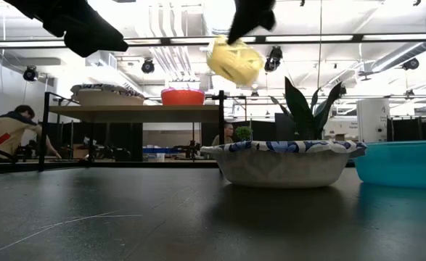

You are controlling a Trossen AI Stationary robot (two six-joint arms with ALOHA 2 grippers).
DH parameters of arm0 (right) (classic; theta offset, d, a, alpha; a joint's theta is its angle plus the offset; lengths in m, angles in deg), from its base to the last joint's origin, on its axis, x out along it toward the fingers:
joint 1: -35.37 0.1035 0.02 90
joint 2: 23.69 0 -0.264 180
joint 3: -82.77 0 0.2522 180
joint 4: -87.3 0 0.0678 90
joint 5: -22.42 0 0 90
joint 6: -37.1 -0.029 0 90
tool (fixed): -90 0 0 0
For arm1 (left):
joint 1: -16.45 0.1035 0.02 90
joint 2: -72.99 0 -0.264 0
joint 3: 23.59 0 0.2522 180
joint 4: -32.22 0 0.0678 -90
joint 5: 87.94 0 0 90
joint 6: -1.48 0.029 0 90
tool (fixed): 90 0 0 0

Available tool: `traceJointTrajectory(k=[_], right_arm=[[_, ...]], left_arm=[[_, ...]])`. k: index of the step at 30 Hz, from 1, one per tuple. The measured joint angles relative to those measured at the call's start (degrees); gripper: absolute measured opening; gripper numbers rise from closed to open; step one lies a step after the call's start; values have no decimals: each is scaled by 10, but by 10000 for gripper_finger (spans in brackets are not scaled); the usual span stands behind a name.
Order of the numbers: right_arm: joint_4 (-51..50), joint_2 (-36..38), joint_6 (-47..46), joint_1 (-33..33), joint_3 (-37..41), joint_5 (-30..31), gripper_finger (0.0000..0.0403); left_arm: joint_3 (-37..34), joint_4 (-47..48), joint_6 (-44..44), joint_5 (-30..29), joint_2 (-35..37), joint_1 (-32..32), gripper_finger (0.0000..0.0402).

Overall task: Place and stack bowls onto a shelf
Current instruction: Stack the yellow bowl on top of the purple bowl on the shelf

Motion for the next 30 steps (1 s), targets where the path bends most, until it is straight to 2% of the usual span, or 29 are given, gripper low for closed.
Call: traceJointTrajectory(k=[3, 8, 12, 20, 30], right_arm=[[83, 0, 66, -9, -9, 52, 9], [259, -5, 177, -39, -2, 55, 8], [339, -24, 219, -72, -1, 52, 8], [381, -82, 229, -132, 0, 52, 9], [418, -107, 239, -144, 0, 52, 22]], left_arm=[[0, 0, 0, 0, 0, 0, 111], [0, 0, 0, -2, 0, 0, 111], [0, 0, 1, -8, 0, 0, 111], [0, 9, 3, -13, 0, 0, 111], [0, 10, 0, -13, 0, 0, 111]])
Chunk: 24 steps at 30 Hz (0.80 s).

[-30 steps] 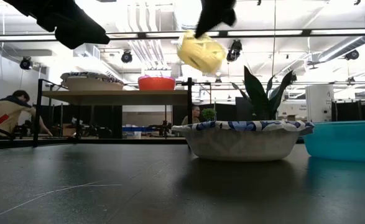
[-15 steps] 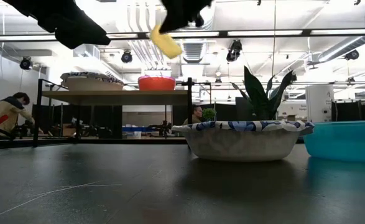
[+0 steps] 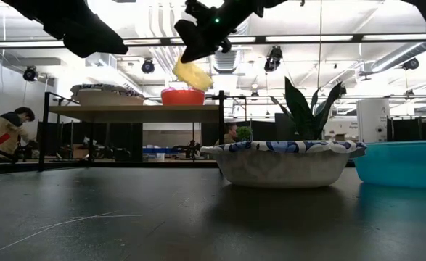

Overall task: Place and stack bowls onto a shelf
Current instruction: Stack the yellow bowl on top of the purple bowl on the shelf

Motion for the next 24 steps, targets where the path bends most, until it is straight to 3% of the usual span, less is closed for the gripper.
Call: traceJointTrajectory(k=[14, 18, 24], right_arm=[[3, 1, 1, -2, 0, 0, 109], [5, 1, -11, -1, 0, 0, 104], [20, -23, -12, -2, 0, -1, 59]], left_arm=[[0, 0, 0, 0, 0, 0, 111], [0, 0, 0, 0, 0, 0, 111], [0, 1, 0, 0, 0, 0, 111]])
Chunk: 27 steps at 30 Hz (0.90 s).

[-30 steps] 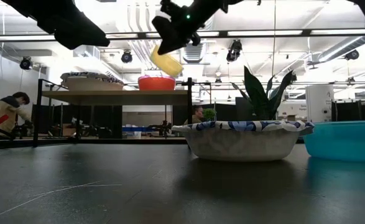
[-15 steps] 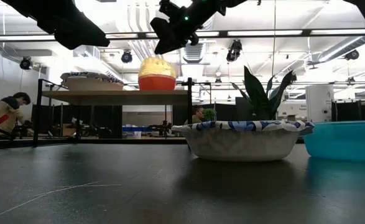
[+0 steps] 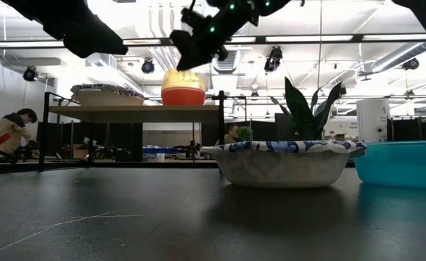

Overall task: Place and stack bowls onto a shelf
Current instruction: Stack the yellow bowl on top of the purple bowl on the shelf

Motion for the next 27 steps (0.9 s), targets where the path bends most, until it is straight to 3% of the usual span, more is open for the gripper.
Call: traceJointTrajectory(k=[9, 17, 27], right_arm=[[3, 4, 7, 5, 0, 0, 15], [44, 7, 14, 4, 0, -1, 13], [19, 4, 28, 3, 0, 4, 15]], left_arm=[[0, 3, 0, 0, 0, 0, 111], [0, 2, 0, 0, 0, 0, 111], [0, 2, 0, 0, 0, 0, 111]])
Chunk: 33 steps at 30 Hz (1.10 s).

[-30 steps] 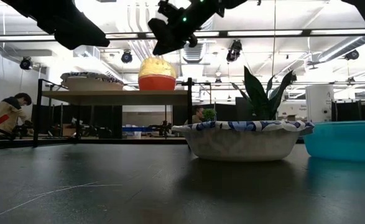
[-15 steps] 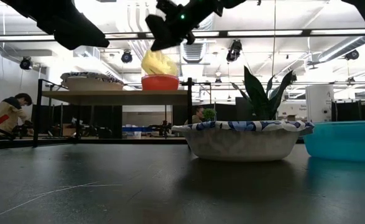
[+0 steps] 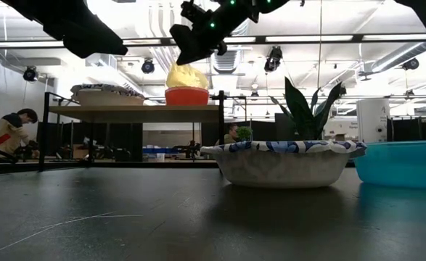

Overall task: Place and stack bowls onto a shelf
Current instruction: Stack the yellow bowl on top of the purple bowl on the shelf

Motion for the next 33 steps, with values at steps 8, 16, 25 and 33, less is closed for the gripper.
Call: traceJointTrajectory(k=[8, 16, 25, 33], right_arm=[[-10, -3, -11, 0, 0, 1, 85], [31, 9, -19, 1, 0, 1, 125], [61, -13, -32, -20, 0, -3, 52], [53, -34, -41, -19, 0, -33, 10]], left_arm=[[0, 0, 0, 0, 0, 0, 111], [0, 0, 0, 0, 0, 0, 111], [0, 0, 0, 0, 0, 0, 111], [0, 1, 0, 0, 0, 0, 111]])
